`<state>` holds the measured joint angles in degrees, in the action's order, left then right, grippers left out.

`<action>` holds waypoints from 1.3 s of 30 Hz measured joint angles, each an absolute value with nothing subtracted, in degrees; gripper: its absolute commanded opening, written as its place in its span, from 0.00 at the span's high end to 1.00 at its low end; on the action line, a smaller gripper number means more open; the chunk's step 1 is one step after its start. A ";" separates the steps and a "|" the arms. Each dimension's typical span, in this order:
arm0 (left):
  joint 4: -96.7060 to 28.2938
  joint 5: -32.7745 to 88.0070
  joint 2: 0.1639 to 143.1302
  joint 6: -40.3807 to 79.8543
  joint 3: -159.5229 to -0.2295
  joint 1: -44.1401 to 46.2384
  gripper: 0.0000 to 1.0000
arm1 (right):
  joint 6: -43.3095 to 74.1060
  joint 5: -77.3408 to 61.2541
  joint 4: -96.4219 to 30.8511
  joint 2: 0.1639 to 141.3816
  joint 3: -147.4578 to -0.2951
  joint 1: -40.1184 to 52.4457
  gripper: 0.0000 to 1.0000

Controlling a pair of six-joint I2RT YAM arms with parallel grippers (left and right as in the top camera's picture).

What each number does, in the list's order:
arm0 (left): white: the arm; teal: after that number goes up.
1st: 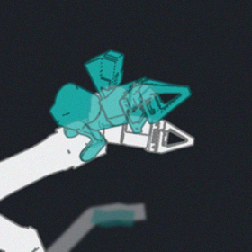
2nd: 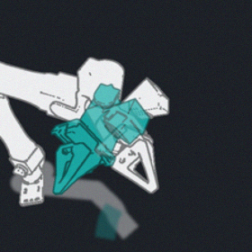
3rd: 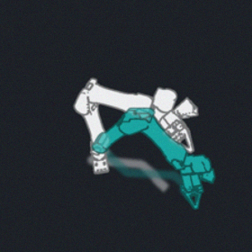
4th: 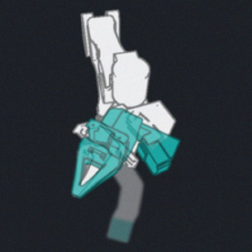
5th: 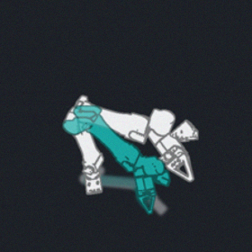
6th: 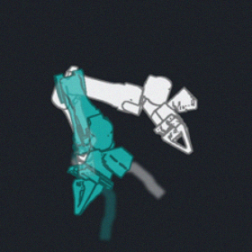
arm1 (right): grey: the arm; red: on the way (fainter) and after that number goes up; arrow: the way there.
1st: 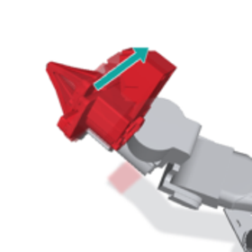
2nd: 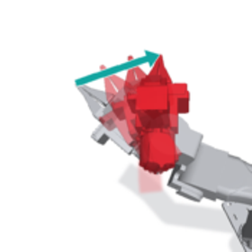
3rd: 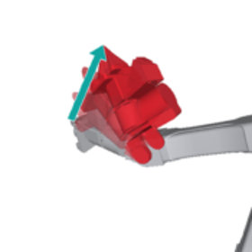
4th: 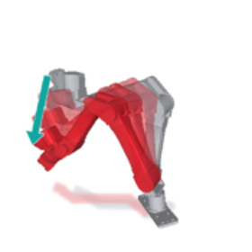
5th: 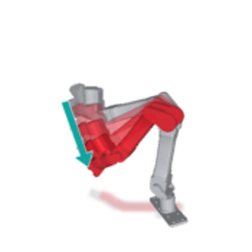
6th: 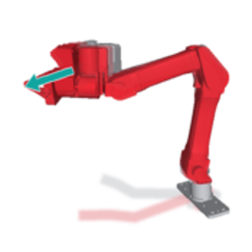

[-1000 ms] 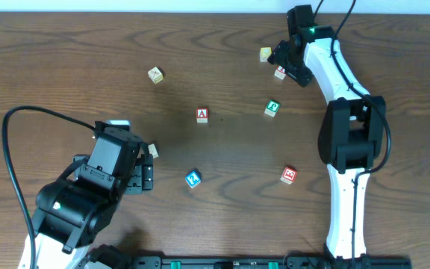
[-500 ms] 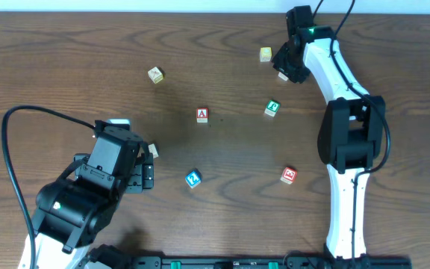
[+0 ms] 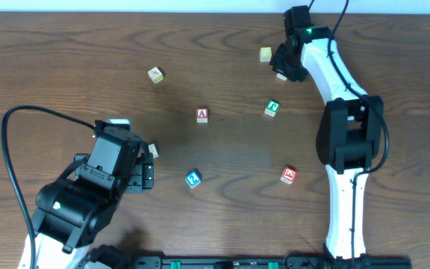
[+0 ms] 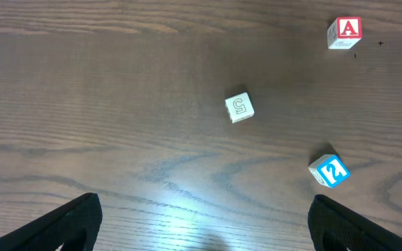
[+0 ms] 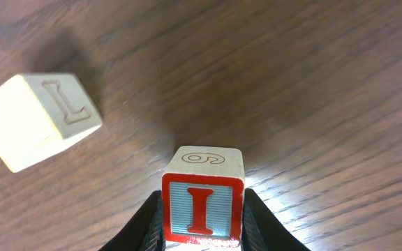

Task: Spell out Ai2
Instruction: 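Grasp the red I block with the right gripper and lift it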

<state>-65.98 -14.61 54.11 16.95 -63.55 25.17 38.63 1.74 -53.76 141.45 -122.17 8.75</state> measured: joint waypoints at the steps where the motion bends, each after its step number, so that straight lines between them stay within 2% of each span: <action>1: -65.98 -14.61 54.11 16.95 -63.55 25.17 0.05 | 38.17 1.74 -54.02 141.36 -122.17 8.93 0.82; 19: -67.31 -13.89 54.11 16.95 -63.55 25.17 0.05 | 29.36 5.85 -69.67 125.71 -122.50 17.85 0.87; 21: -68.14 -13.72 54.11 16.95 -63.55 25.17 0.05 | 28.03 6.04 -69.80 125.69 -122.50 18.81 0.89; 22: -68.38 -13.69 54.11 16.95 -63.55 25.17 0.05 | 27.70 6.13 -69.89 125.54 -122.50 19.29 0.94; 25: -68.58 -13.69 54.11 16.95 -63.55 25.17 0.05 | 26.63 7.14 -70.67 124.22 -122.50 21.47 0.94; 30: -68.58 -13.69 54.11 16.95 -63.55 25.17 0.05 | 25.82 10.39 -73.32 117.12 -122.50 25.78 0.93; 39: -68.60 -13.67 54.11 16.95 -63.55 25.17 0.05 | 25.41 13.32 -79.88 104.33 -122.50 26.06 0.97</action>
<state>-68.60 -13.67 54.11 16.95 -63.55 25.17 25.41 13.32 -79.88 104.33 -122.50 26.06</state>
